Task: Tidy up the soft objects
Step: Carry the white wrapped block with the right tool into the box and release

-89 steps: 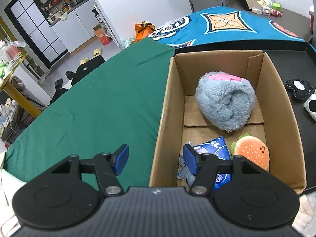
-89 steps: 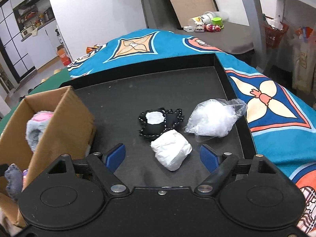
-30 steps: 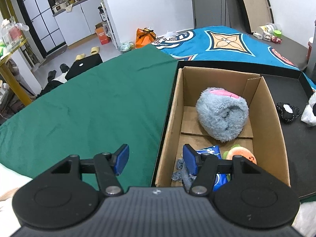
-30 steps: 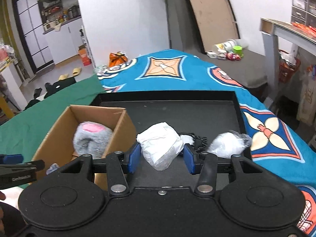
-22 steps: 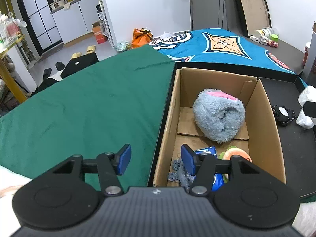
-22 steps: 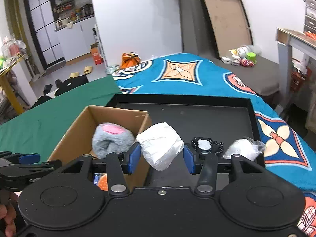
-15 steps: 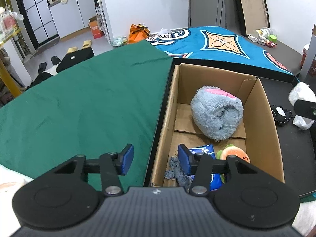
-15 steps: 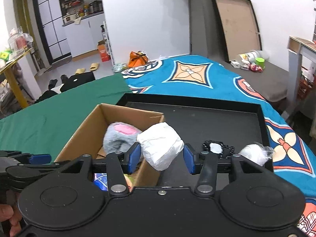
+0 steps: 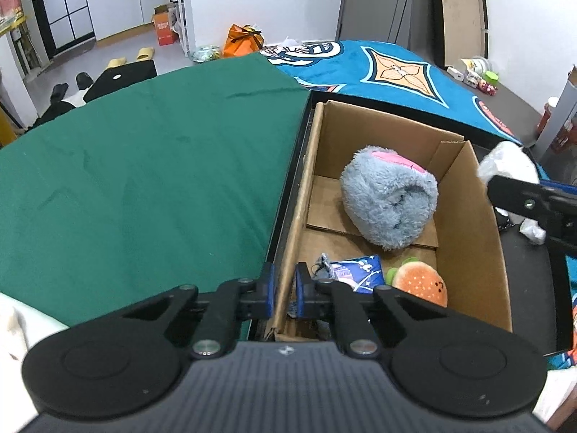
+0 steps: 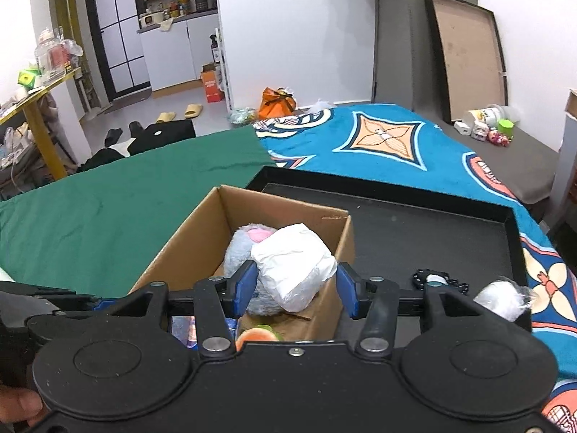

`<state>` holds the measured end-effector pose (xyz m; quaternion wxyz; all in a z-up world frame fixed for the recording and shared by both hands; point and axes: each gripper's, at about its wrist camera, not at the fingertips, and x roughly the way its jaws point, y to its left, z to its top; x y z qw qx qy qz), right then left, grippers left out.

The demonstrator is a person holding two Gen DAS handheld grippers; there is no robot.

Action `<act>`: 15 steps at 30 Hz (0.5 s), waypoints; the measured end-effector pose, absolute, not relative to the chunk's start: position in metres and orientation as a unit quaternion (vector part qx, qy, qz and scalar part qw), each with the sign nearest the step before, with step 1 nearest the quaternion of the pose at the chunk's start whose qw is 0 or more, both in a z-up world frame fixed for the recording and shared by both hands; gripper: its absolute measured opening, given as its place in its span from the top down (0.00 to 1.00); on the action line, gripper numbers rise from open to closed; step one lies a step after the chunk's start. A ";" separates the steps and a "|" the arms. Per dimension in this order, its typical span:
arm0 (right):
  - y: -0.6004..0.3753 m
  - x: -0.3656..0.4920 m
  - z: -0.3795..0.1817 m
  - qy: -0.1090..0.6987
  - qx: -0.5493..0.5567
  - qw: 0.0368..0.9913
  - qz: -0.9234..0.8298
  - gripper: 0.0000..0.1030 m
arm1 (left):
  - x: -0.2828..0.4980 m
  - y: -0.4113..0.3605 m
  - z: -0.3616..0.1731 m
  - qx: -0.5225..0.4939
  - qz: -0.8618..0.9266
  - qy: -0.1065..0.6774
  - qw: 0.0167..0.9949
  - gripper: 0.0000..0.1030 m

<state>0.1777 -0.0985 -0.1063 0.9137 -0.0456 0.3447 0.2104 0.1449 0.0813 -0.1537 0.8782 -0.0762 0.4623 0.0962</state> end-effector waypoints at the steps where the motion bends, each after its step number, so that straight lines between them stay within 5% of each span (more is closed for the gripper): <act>1: -0.097 0.179 -0.108 0.346 -0.046 0.912 0.213 0.47 | 0.144 0.082 -0.154 -0.080 0.095 0.462 0.878 0.90; 15: -0.124 0.179 -0.112 0.361 -0.038 0.915 0.177 0.42 | 0.141 0.075 -0.149 -0.062 0.106 0.457 0.881 0.87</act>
